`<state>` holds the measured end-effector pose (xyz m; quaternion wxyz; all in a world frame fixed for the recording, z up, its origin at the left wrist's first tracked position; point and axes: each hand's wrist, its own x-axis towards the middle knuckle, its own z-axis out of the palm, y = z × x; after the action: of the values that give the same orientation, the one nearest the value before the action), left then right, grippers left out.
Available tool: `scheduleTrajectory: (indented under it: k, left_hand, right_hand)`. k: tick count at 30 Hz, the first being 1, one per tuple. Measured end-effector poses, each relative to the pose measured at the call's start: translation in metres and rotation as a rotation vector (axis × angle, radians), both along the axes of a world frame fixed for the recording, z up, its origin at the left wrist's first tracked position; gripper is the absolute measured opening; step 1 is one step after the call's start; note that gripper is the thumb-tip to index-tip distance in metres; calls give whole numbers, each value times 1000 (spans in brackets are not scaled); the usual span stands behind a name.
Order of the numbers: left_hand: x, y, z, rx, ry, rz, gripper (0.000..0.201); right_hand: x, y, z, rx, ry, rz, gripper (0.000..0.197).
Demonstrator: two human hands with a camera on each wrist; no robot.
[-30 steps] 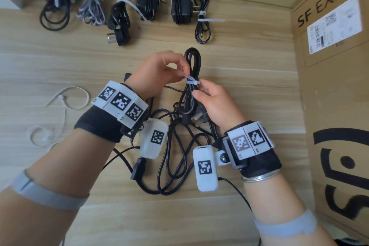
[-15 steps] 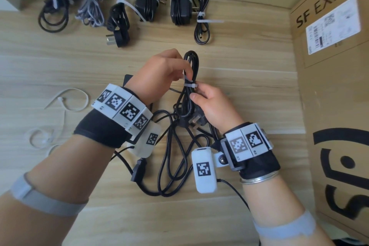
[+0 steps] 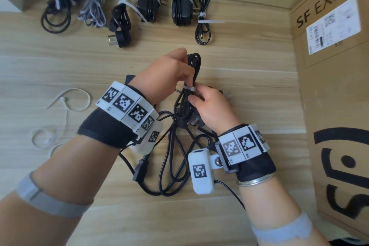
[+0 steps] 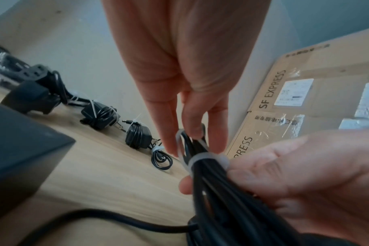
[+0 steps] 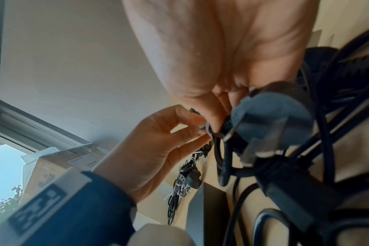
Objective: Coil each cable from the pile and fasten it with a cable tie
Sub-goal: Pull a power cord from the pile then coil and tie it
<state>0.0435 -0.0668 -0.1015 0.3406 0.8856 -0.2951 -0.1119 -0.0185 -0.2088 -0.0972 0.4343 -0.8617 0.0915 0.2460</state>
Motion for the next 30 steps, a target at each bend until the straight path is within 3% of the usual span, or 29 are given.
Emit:
scheduleTrajectory:
  k: [4, 8, 12, 15, 19, 30]
  left_hand:
    - [0, -2, 5, -108, 98, 108, 30]
    - [2, -3, 13, -163, 280, 274, 51]
    - [2, -2, 13, -236, 468, 433, 58]
    - [5, 3, 9, -249, 647, 501, 51]
    - [8, 12, 9, -131, 798, 416, 24]
    - [5, 9, 24, 94, 547, 387, 23]
  right_hand:
    - [-1, 1, 2, -7, 3, 14, 33]
    - [-2, 5, 5, -31, -13, 24, 35]
    - [-2, 7, 3, -53, -37, 41, 33]
    - [-3, 8, 2, -76, -40, 40, 33]
    - [-5, 7, 5, -80, -61, 34, 31]
    - [-3, 11, 6, -138, -97, 94, 21]
